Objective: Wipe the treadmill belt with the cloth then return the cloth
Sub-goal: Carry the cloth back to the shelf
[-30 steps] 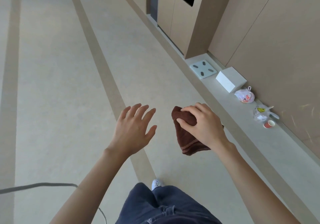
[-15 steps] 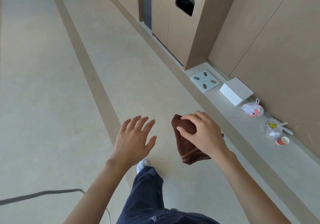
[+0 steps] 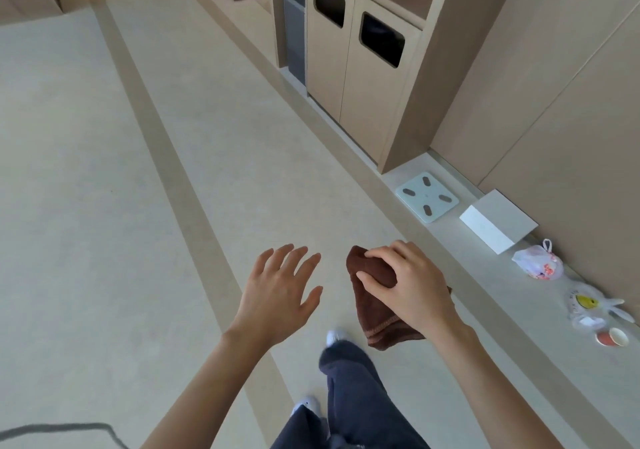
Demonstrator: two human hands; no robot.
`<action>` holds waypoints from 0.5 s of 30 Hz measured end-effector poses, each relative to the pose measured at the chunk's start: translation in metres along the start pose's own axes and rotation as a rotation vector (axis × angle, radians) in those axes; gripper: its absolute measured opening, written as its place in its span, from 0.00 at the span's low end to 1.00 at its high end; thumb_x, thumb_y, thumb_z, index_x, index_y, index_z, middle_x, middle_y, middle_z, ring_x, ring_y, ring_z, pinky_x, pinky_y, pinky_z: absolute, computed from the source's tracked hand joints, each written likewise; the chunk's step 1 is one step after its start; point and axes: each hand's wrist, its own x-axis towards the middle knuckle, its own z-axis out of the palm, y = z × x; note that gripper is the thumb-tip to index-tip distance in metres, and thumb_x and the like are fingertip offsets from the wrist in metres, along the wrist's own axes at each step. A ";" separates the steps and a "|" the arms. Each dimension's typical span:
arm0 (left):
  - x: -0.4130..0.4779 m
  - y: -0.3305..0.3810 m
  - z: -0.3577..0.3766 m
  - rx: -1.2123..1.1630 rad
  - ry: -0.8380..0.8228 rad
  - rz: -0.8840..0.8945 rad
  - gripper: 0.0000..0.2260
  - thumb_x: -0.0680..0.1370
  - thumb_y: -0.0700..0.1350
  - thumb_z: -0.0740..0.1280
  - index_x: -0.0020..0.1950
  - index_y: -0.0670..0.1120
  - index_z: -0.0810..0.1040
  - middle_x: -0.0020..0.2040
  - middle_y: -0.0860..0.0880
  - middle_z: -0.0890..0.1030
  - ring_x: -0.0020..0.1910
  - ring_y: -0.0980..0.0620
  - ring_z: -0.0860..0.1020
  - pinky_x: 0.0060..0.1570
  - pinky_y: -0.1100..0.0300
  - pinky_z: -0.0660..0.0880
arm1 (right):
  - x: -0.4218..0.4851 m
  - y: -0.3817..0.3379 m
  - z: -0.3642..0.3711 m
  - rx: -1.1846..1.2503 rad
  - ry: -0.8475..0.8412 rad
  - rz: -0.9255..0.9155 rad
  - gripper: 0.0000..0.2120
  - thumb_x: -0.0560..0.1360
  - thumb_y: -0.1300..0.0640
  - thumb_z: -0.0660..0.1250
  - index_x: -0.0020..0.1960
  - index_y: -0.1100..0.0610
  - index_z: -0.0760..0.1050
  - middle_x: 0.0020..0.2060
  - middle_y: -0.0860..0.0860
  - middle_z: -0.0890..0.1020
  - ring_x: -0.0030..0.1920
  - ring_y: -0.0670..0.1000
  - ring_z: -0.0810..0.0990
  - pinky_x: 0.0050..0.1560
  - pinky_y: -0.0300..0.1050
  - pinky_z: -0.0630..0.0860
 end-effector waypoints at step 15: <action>0.303 -0.063 -0.019 -0.012 0.026 0.015 0.23 0.77 0.55 0.61 0.70 0.50 0.69 0.67 0.48 0.73 0.67 0.46 0.70 0.65 0.50 0.64 | 0.285 0.100 0.001 0.001 0.000 -0.027 0.14 0.70 0.44 0.69 0.51 0.50 0.79 0.40 0.46 0.77 0.43 0.49 0.76 0.38 0.39 0.74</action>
